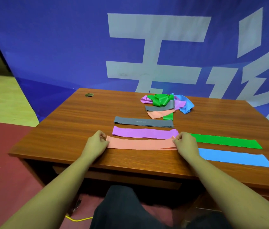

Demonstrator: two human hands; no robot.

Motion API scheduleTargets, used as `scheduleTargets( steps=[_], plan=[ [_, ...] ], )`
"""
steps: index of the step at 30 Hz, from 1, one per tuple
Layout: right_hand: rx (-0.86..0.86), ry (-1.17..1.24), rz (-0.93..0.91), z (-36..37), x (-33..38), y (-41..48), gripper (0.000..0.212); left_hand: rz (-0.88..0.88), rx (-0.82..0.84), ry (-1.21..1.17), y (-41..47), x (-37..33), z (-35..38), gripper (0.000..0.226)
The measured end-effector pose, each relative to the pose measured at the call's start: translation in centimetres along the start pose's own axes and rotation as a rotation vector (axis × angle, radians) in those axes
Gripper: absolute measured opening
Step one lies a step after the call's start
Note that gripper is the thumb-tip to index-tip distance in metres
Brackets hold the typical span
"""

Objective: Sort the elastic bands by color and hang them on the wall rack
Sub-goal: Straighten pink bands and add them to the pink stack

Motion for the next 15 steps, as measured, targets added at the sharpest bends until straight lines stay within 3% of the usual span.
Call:
scheduleTargets(
  steps=[4,10,15],
  plan=[
    [-0.056,-0.019,-0.037,0.3,-0.2,0.1,0.016,0.023,-0.014,-0.014,-0.2,0.4,0.7,0.014],
    [-0.096,-0.181,-0.110,0.8,-0.7,-0.2,0.011,0.073,-0.106,0.152,-0.2,0.3,1.4,0.025],
    [-0.092,-0.154,-0.177,-0.3,0.6,1.2,0.025,0.174,-0.168,0.154,1.4,-1.5,1.7,0.016]
  ],
)
Point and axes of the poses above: each hand's wrist, its own y-axis towards the middle knuckle, its own z-axis out of the palm, x = y × z, the point moved 3 cm from there along y, towards the middle knuckle, and after that the axes turned 4 degrees about y, right-handed, at the moved point
